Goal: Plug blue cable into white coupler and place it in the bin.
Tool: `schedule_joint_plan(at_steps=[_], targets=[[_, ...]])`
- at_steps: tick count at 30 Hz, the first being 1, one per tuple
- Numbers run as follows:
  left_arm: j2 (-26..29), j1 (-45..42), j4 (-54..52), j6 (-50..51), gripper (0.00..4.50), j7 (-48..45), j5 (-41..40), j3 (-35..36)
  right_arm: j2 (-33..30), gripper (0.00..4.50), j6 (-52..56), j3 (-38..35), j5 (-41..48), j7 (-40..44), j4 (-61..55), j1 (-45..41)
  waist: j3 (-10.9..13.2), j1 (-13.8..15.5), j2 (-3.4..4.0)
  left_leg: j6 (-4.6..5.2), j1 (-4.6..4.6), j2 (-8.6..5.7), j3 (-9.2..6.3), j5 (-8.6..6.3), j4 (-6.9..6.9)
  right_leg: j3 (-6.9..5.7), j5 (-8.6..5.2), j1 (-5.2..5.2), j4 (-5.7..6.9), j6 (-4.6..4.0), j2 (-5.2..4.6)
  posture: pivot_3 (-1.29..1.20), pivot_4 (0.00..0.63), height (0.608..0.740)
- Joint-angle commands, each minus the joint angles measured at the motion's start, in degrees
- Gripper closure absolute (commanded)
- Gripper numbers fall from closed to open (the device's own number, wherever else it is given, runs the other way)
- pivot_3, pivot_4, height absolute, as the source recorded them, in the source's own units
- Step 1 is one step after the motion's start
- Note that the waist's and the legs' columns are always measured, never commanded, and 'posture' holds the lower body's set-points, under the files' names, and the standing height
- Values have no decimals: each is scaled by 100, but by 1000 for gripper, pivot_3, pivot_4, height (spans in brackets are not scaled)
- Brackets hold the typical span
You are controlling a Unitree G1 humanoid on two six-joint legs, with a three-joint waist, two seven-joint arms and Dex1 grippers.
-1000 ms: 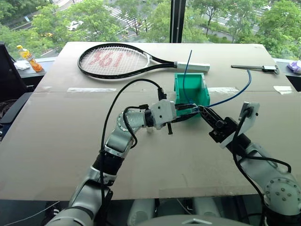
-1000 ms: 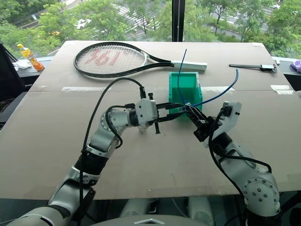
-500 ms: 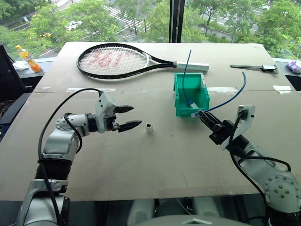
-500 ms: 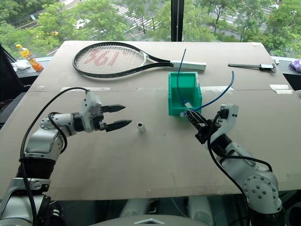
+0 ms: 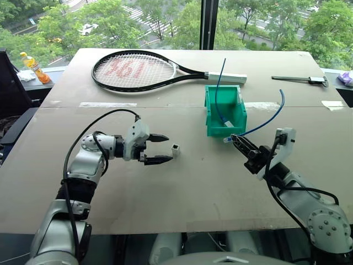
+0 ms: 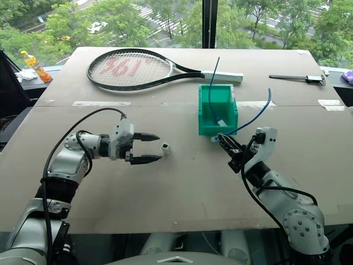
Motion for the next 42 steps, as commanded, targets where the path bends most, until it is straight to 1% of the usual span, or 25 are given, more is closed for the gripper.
schedule_joint_plan(at_steps=[1,6,7,8,9,10,11,12,14,15,18,21,24,26,29,33,36,39,42], targets=[[-192,-361,565,-701,414,-202,281,-102,8,4500,-58,-34,60,-49,-372,25,0,3,0,0,0,0,0,0,0,0,0,0,0,0,0,0,150,740],[-489,-764,1465,-1512,414,-333,658,-283,-68,4500,-51,-115,96,-125,-490,100,-1,-3,-1,0,-2,-1,2,0,0,1,2,0,0,1,1,0,150,740],[-543,-847,1683,-1658,910,-438,728,-338,-94,4500,-52,-139,101,-151,-528,125,-1,-6,-1,0,-3,-1,1,0,0,1,5,0,0,7,1,0,150,740],[-580,-900,1849,-1802,1123,-510,785,-365,-115,4500,-55,-156,106,-172,-560,148,-1,-7,-2,0,-3,-1,1,0,0,1,8,0,0,11,1,0,150,740],[-608,-943,1981,-1917,1552,-563,826,-380,-130,4500,-59,-166,111,-186,-582,165,-1,-3,-2,0,-3,-1,0,0,0,0,7,-1,0,11,1,0,150,740],[-639,-979,2077,-1963,2081,-611,816,-357,-146,4500,-67,-179,118,-203,-606,188,-2,-3,-3,0,-3,-1,-1,0,0,-1,7,0,1,11,2,0,150,740],[-663,-1009,2146,-1989,2292,-641,803,-329,-159,4500,-75,-188,123,-217,-622,203,-2,-3,-4,0,-3,-1,-2,0,0,-1,7,0,1,11,2,0,150,740],[-682,-1034,2207,-2034,2941,-682,796,-309,-174,4500,-79,-198,119,-227,-637,219,-3,-4,-4,0,-2,-1,-1,0,0,0,7,0,1,11,1,0,150,740],[-711,-1024,2202,-2108,3848,-800,744,-278,-198,4500,-86,-206,98,-239,-664,252,-3,-4,-5,0,-2,-1,0,0,0,0,7,0,2,11,1,0,150,740],[-717,-987,2113,-2085,4148,-867,698,-266,-209,4500,-87,-206,86,-240,-674,262,-3,-6,-5,0,-2,-1,0,0,0,1,7,0,2,11,1,0,150,740],[-753,-804,1597,-1772,4118,-947,523,-226,-286,4500,-80,-217,11,-198,-691,266,-3,-7,-4,0,-2,-1,0,0,0,1,8,0,1,12,1,0,150,740],[-887,-511,710,-1260,4118,-771,426,-311,-484,4500,-46,-246,-145,-81,-692,213,-3,5,-4,1,-4,0,0,0,0,3,7,0,1,10,-1,0,150,740],[-1179,-320,-82,-665,4118,-278,524,-469,-944,4500,28,-258,-528,274,-658,88,-2,18,-4,1,-9,-1,-4,0,9,-1,6,1,1,8,-3,0,150,740],[-1438,-286,-358,-450,4118,103,696,-619,-1313,4500,61,-233,-806,609,-618,-20,-2,18,-4,3,-10,-2,-3,-2,17,0,3,3,1,4,-4,0,150,740],[-1810,-385,-419,-188,4118,565,962,-880,-1808,4500,110,-178,-1121,1187,-500,-208,-3,10,-6,5,-7,-4,-2,-3,23,3,0,7,1,9,-1,0,150,740],[-2189,-560,-137,-327,4118,845,1290,-1249,-2385,4500,89,20,-1589,2201,-247,-460,-3,7,-6,5,-3,-1,-6,-3,20,1,-1,7,3,20,10,0,150,740],[-2324,-692,155,-478,4118,887,1375,-1356,-2664,4500,-49,280,-2038,2950,36,-761,-2,2,-7,5,-4,-1,-9,-3,20,-2,7,7,3,14,12,0,150,740],[-2341,-852,472,-665,4118,857,1540,-1502,-2881,4500,-384,734,-2719,3889,569,-1288,-2,-9,-7,5,-3,-1,-5,-3,21,0,4,6,2,11,12,0,150,740],[-2350,-943,618,-777,4118,755,1574,-1543,-2803,4500,-655,1124,-3210,4533,1108,-1743,-2,5,-8,5,-3,-1,-5,-3,23,-2,2,7,2,13,11,0,150,740]])
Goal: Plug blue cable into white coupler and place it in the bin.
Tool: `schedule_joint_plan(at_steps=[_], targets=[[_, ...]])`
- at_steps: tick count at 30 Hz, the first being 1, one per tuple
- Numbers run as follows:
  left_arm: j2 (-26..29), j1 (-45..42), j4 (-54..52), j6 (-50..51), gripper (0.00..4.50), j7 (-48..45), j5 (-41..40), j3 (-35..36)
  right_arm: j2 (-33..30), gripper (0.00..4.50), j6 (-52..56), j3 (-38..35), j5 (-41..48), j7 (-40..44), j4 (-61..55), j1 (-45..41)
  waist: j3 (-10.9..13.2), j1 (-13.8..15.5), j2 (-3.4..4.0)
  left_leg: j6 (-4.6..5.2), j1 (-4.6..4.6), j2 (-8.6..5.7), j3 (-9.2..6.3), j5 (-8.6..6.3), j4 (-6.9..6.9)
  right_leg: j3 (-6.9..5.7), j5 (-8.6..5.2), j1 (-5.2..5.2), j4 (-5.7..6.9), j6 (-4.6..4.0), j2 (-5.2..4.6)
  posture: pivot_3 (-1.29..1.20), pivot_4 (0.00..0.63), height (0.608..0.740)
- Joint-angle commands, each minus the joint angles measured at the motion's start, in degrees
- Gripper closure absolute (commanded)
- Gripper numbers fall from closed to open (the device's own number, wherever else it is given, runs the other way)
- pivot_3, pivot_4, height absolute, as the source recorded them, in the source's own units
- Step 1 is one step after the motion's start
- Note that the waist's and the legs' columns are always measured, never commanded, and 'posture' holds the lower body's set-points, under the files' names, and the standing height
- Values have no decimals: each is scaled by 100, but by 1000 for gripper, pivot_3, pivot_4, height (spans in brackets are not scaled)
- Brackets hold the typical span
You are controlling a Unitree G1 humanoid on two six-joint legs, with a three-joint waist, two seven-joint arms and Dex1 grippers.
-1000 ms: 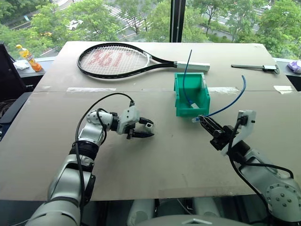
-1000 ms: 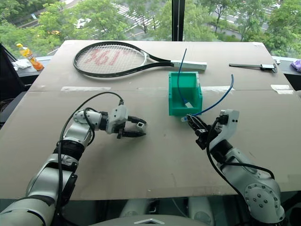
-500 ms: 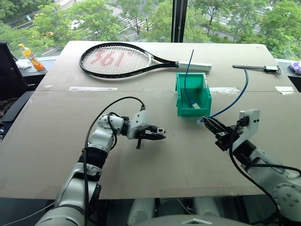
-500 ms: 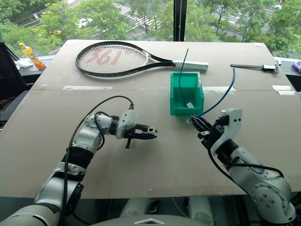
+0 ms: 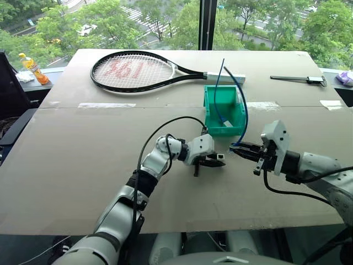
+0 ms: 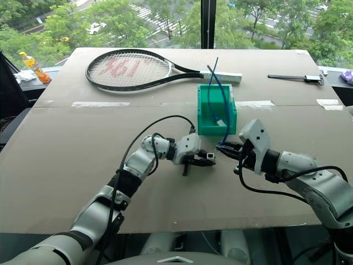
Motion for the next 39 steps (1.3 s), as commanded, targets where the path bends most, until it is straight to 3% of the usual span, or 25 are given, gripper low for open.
schedule_joint_plan(at_steps=[1,10,25,39], targets=[[-4,-137,107,-158,4118,-109,41,-61,78,4500,-443,370,-597,760,460,-398,0,5,0,0,-1,0,-1,0,0,0,0,0,0,-1,0,0,150,740],[4,-200,214,-274,4118,-169,70,-103,201,4500,-909,828,-1600,1649,1183,-628,0,6,0,0,-4,-2,-1,0,0,-1,13,0,-2,10,-4,0,150,740],[-55,-260,322,-355,4118,-177,100,-105,628,4500,-1158,1101,-2298,2159,1547,-819,-2,4,0,0,9,-1,-1,0,4,-2,13,8,2,8,-4,0,150,740],[-55,-247,369,-411,4118,-153,135,-80,241,4500,-705,1200,-2548,2629,1673,-718,-10,11,-2,0,14,-1,-4,0,4,-4,10,13,3,1,-6,0,150,740]])
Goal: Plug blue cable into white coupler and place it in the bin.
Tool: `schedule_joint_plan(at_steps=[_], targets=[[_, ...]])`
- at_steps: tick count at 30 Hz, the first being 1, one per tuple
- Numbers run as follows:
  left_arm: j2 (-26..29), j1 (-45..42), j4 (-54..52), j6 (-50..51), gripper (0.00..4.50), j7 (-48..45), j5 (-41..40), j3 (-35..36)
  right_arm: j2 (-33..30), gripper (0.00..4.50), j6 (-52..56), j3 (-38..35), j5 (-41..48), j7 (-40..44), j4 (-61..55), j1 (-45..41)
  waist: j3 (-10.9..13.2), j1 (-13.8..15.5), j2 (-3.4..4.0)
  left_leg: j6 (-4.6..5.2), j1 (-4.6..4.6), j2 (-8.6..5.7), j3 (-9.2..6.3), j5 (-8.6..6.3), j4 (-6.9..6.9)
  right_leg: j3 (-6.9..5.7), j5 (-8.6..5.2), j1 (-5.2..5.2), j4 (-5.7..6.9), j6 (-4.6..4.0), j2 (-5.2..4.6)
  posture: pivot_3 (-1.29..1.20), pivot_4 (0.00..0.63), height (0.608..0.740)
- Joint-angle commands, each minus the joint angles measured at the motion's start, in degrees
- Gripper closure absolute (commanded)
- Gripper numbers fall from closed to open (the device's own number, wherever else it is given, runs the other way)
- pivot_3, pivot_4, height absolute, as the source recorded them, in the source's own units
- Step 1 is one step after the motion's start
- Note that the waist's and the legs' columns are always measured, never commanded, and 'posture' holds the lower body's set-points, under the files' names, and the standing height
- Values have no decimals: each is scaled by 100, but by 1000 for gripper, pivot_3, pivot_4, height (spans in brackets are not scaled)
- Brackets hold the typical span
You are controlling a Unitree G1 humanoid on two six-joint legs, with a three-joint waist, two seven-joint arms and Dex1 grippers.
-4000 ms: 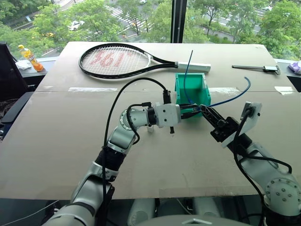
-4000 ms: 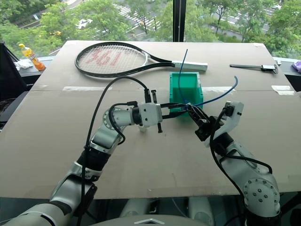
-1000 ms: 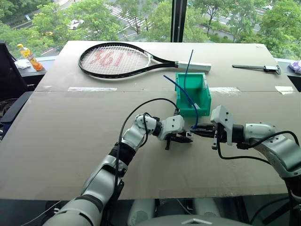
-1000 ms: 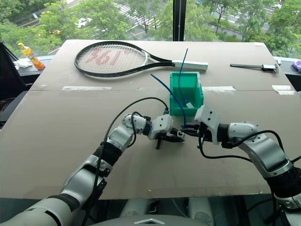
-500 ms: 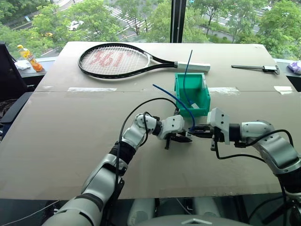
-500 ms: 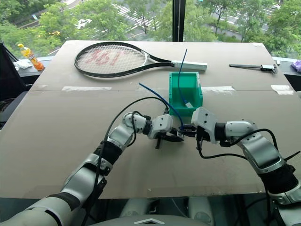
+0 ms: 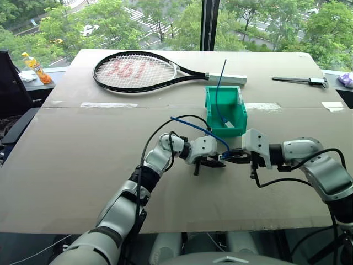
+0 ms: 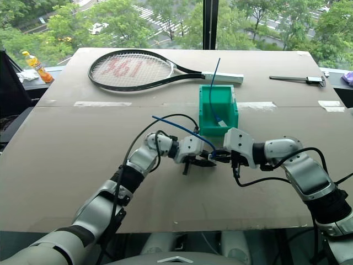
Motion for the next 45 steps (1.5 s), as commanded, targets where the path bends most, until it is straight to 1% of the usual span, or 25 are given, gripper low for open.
schedule_joint_plan(at_steps=[1,4,6,10,13,14,15,17,19,20,21,22,23,24,25,27,29,31,32,34,36,37,38,40,45], targets=[[-9,-37,25,-47,4118,5,0,15,-114,4500,246,257,-251,155,313,149,0,-1,0,0,0,-1,0,0,0,0,0,0,0,0,-1,0,150,740],[-16,-36,31,-61,4118,7,2,18,2,4500,205,431,-461,98,613,-34,0,-2,0,0,0,-1,0,0,0,0,0,1,-1,0,-2,0,150,740],[-22,-24,31,-67,4118,3,3,15,162,4500,185,701,-646,130,921,-192,-2,-7,-1,0,5,-1,1,0,1,0,-2,6,-1,-3,-2,0,150,740],[-54,15,-23,-48,4118,11,3,-6,387,4500,-103,1058,-989,179,1464,-94,-28,-23,-24,0,53,1,1,0,-5,-1,-11,49,-1,-10,-1,0,150,740],[-70,70,-117,9,4118,58,-24,13,673,4500,-432,712,-1044,-257,1581,85,-60,-58,-37,0,80,8,3,-1,-14,0,-24,67,0,10,1,0,150,740],[-63,114,-205,85,4118,78,-54,39,836,4500,-634,348,-866,-461,1488,103,-69,-79,-36,0,87,13,3,-1,-15,0,-24,71,1,10,3,0,150,740],[-51,153,-295,138,4118,76,-81,61,913,3969,-619,93,-650,-504,1340,118,-71,-83,-37,-1,92,15,2,-1,-15,0,-23,74,3,9,4,0,150,740],[-13,288,-628,387,4118,91,-185,135,1055,3509,-728,-427,-367,-716,887,197,-59,-84,-21,-1,89,17,0,-1,-15,-2,-21,73,4,5,5,0,150,740],[10,430,-1098,786,4118,226,-337,280,1015,2686,-671,-792,-161,-827,236,366,-40,-84,6,-2,67,15,9,0,-14,7,-7,51,7,-15,0,0,150,740],[24,495,-1517,1304,4118,314,-541,427,1053,2146,-422,-1123,247,-964,-312,475,-36,-69,12,-2,53,11,9,0,-14,7,-3,40,6,-14,-2,0,150,740],[49,551,-1836,1686,4118,374,-694,525,1084,2146,-210,-1342,551,-1060,-713,557,-34,-54,15,-2,25,7,7,0,-12,7,6,15,5,-1,-3,0,150,740],[43,560,-2288,2478,4118,560,-1013,738,1110,2146,98,-1687,1044,-1256,-1246,637,-33,-46,15,-2,-7,7,5,0,-9,6,9,-12,5,2,-3,0,150,740],[46,570,-2614,3052,4118,703,-1238,881,1131,2146,314,-1917,1368,-1412,-1599,687,-28,-21,19,-4,-31,7,4,1,-5,7,11,-32,7,4,-2,0,150,740],[154,472,-2989,3975,4118,817,-1551,1050,1144,2146,507,-2247,1739,-1679,-2020,768,-29,-19,19,-5,-46,7,-1,2,-4,4,11,-44,10,4,-3,0,150,740],[251,302,-3245,4867,4118,940,-1849,1244,1106,2146,722,-2582,2107,-1924,-2428,919,-28,-10,18,-5,-46,7,-4,2,-4,3,11,-44,9,5,-3,0,150,740],[404,-72,-3416,6155,4118,1159,-2235,1508,959,2146,986,-3009,2408,-2225,-2982,1263,-26,16,17,-3,-47,5,-24,0,-9,-20,8,-37,3,7,0,0,150,740],[371,-534,-3228,6801,4118,1548,-2367,1753,742,2146,1113,-3291,2263,-2388,-3313,1747,-24,26,16,-2,-44,1,-31,0,-8,-27,5,-28,2,10,0,0,150,740],[254,-1079,-2856,7234,4118,1888,-2432,1953,611,2146,1133,-3553,2125,-2523,-3545,2276,-18,41,8,-2,-38,-4,-31,0,-6,-28,-12,-18,-2,36,-3,0,150,740],[218,-1242,-2734,7371,4118,1988,-2466,2006,579,2146,1118,-3617,2102,-2583,-3601,2421,-14,33,4,-2,-33,-9,-29,0,-5,-21,-14,-13,-4,40,-4,0,150,740],[31,-1781,-2069,7455,4118,2293,-2334,2017,592,2146,1119,-3917,2033,-2681,-3615,2922,-12,27,0,-1,-23,-13,-20,0,-2,-8,-16,-5,-6,41,-4,0,150,740],[-129,-2232,-1404,7311,4118,2456,-2189,1945,683,1585,1016,-4159,1777,-2860,-3535,3343,-9,16,-6,-1,-16,-18,-24,1,2,-5,-18,5,-5,40,-2,0,150,740],[-193,-2395,-1114,7210,4118,2486,-2152,1914,732,1260,940,-4226,1801,-2818,-3550,3537,-9,-2,-5,-1,-11,-18,-24,1,2,-4,-21,9,-5,35,-1,0,150,740],[-265,-2546,-822,7060,4118,2528,-2079,1865,845,807,881,-4313,1865,-2846,-3577,3701,-9,-14,-4,-1,-8,-17,-21,1,0,-1,-23,9,-4,33,-1,0,150,740],[-461,-2922,-41,6668,4118,2677,-1889,1820,1007,59,677,-4432,1698,-2830,-3618,4152,-8,-3,-5,-1,-5,-15,-20,0,-7,3,-19,7,-3,38,7,0,150,740],[-903,-3663,1570,5754,4118,2942,-1577,1858,1417,59,279,-4630,1491,-3049,-3826,4735,-2,-10,-7,-1,-17,-15,-18,0,-12,6,-17,-7,-2,41,10,0,150,740]])
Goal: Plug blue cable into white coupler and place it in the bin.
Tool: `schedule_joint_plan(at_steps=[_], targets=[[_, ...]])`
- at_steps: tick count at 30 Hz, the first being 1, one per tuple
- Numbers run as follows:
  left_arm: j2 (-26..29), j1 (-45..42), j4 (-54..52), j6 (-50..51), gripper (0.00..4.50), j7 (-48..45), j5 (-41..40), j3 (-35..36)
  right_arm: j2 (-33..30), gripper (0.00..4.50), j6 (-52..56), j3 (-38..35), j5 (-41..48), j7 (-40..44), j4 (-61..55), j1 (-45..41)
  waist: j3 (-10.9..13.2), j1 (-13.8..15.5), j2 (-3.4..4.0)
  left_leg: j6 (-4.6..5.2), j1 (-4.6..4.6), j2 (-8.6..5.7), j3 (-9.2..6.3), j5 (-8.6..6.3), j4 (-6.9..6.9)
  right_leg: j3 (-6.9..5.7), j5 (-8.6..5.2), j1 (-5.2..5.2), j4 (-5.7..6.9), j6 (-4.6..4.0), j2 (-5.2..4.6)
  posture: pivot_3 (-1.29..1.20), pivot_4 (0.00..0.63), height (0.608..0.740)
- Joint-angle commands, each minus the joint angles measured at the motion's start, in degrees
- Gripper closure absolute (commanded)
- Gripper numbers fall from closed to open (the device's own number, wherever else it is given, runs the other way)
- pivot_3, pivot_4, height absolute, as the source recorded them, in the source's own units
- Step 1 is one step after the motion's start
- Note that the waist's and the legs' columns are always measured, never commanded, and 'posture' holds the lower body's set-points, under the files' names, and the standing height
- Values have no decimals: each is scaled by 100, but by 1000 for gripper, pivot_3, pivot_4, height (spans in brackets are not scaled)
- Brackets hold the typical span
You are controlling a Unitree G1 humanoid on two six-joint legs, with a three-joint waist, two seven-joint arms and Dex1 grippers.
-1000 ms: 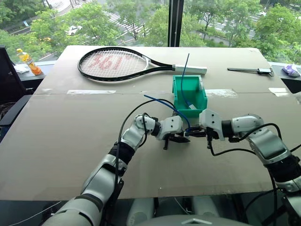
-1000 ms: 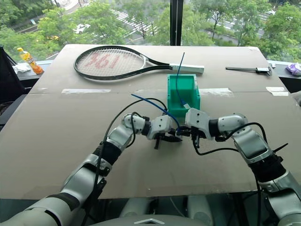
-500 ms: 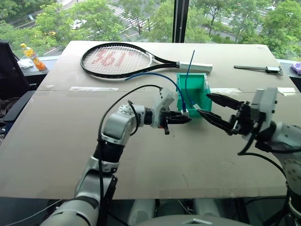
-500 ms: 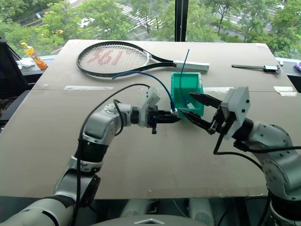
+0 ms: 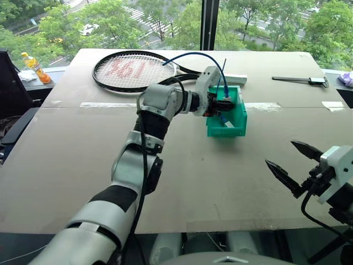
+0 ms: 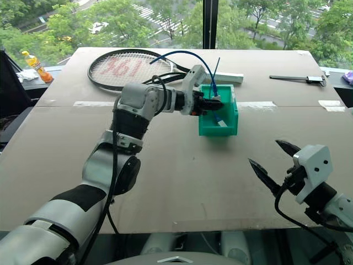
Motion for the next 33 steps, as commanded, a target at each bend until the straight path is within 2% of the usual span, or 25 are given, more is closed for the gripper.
schedule_joint_plan(at_steps=[1,3,7,11,12,15,18,23,25,28,29,33], targets=[[-254,-498,858,-758,4118,192,227,71,172,59,-389,-216,-136,-151,-353,181,2,3,-1,0,0,0,2,0,0,2,0,0,-2,0,0,0,150,740],[-415,-706,1422,-992,4118,501,257,253,295,59,-509,-196,-189,-255,-369,232,3,4,-4,0,-1,0,7,0,1,7,-1,-1,-4,0,-2,0,150,740],[-504,-1039,2094,-1070,2163,736,212,582,411,0,-668,-62,-298,-344,-334,232,7,-5,-8,0,0,0,11,0,2,10,-1,-1,-5,1,-4,0,150,740],[-257,-1184,1994,-631,253,446,171,678,376,0,-677,-47,-278,-312,-273,174,12,-5,-9,0,-2,2,10,-1,1,8,-1,-6,-2,1,-2,0,150,740],[-145,-1180,1846,-400,62,291,121,684,346,0,-685,-32,-295,-287,-244,154,12,-9,-8,0,-2,3,10,-1,1,8,-1,-7,-1,1,-2,0,150,740],[339,-904,787,603,62,-288,-114,516,250,0,-665,-23,-220,-208,-141,42,18,-30,-4,0,-3,3,16,-1,-1,13,0,-11,1,0,-2,0,150,740],[821,-229,-749,1213,62,-378,-265,295,115,0,-657,-57,-110,-105,30,-109,16,-47,2,-1,3,7,24,0,-5,27,1,-14,4,-2,-2,0,150,740],[1305,1013,-3161,1817,62,-370,-946,657,-251,0,-687,-121,-7,182,504,-471,19,1,5,-3,4,9,29,1,-5,39,11,-14,4,-24,-5,0,150,740],[1398,1860,-4157,909,62,-372,-969,861,-442,0,-689,-133,26,333,742,-669,18,0,9,-5,-1,8,29,2,1,40,8,-14,4,-32,-9,0,150,740],[2195,3038,-5186,216,62,-960,-986,668,-707,0,-631,-174,129,540,1071,-973,18,-57,14,-27,14,7,46,14,-4,68,5,-14,5,-43,-15,0,150,740],[2465,3447,-5403,-301,62,-1140,-835,593,-814,0,-629,-184,137,652,1175,-1015,18,-70,16,-30,17,7,43,15,-7,75,4,-14,5,-47,-14,0,150,740],[2819,4902,-5820,-1666,62,-1441,-864,1062,-1233,0,-715,-271,148,1215,1711,-1110,20,18,17,-7,19,9,35,2,-12,69,3,-13,6,-50,-12,0,150,740]])
